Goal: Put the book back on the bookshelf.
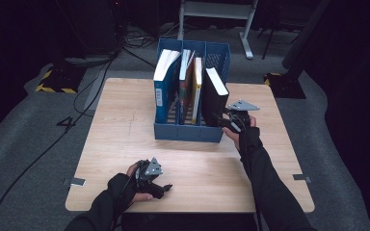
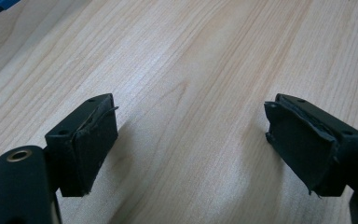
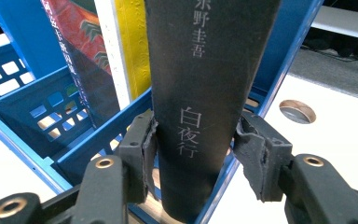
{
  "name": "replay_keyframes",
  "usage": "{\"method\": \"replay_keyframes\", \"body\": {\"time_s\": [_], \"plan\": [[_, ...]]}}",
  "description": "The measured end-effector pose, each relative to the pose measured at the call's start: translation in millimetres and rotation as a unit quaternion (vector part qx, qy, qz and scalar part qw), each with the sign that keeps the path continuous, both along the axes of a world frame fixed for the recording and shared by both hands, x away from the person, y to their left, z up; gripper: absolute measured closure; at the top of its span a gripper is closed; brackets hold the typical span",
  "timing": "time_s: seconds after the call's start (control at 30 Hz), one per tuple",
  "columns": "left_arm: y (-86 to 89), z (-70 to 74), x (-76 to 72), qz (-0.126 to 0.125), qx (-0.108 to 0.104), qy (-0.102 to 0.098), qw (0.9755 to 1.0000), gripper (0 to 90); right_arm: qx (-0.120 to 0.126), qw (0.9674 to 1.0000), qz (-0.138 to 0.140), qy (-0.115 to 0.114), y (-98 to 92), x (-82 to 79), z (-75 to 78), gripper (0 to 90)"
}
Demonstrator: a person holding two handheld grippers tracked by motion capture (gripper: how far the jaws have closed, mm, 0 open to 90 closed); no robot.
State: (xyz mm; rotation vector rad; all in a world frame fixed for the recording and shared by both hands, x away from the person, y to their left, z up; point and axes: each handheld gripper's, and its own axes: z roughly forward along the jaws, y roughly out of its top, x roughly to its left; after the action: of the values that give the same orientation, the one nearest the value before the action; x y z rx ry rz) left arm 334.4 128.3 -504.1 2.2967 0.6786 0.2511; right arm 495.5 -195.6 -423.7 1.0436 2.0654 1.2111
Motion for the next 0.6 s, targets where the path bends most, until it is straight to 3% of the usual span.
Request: {"method": "replay_keyframes", "body": {"time_s": [0.6], "plan": [[0.0,0.0,0.0,0.0,0.0,0.0,1.0,16.0,-0.017,0.9985,-0.047,0.024,24.8,26.3,7.9,49.5]]}}
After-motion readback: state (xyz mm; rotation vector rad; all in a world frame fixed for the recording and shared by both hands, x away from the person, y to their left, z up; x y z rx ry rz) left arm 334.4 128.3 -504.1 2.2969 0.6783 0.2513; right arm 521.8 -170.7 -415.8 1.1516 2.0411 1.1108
